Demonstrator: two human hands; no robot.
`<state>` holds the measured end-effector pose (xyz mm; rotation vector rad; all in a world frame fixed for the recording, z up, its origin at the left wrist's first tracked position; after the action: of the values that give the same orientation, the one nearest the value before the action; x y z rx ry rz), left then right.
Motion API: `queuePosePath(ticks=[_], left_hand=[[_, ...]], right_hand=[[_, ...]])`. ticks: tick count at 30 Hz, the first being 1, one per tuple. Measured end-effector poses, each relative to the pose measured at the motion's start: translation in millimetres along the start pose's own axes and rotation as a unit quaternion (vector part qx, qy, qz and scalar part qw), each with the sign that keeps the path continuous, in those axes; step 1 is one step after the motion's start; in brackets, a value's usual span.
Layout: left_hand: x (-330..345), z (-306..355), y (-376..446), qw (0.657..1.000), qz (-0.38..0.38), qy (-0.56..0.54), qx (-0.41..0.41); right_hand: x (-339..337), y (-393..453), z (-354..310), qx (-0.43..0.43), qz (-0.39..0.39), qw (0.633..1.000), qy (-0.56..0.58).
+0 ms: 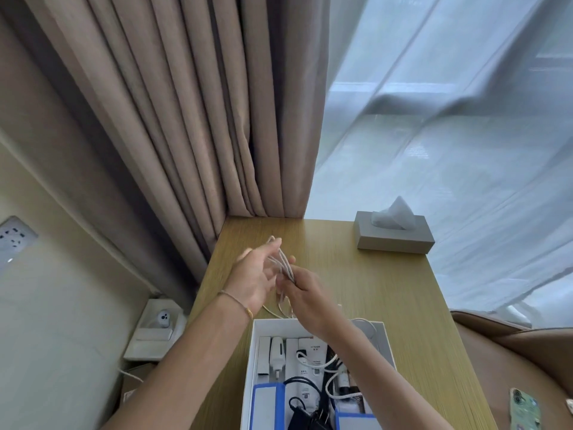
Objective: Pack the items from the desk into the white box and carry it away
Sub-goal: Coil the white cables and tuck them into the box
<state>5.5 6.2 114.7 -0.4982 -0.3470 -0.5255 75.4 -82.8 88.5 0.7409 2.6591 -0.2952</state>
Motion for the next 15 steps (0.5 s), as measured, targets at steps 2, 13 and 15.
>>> queuePosePath(ticks=[2, 13, 15], left_hand=[[-6, -13, -6, 0.992, -0.069, 0.014, -0.106], [-7, 6, 7, 0.991, -0.048, -0.123, 0.035], [-19, 18, 11, 0.991, -0.057, -0.107, 0.057]], right_hand=[[-3, -2, -1, -0.002, -0.021, 0.998, -0.059], [-8, -10, 32, 0.084, -0.202, 0.976, -0.021], [-20, -13, 45, 0.101, -0.21, 0.972, -0.006]])
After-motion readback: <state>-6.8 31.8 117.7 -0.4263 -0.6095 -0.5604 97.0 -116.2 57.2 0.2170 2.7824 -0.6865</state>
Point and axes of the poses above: each hand's wrist, its own y-axis towards the middle knuckle, its own x-axis out of the palm, z = x × y, the point moved 4 cm from there along y, towards the middle knuckle, and after that the axes turned 11 degrees about x, right-handed, at the moved point
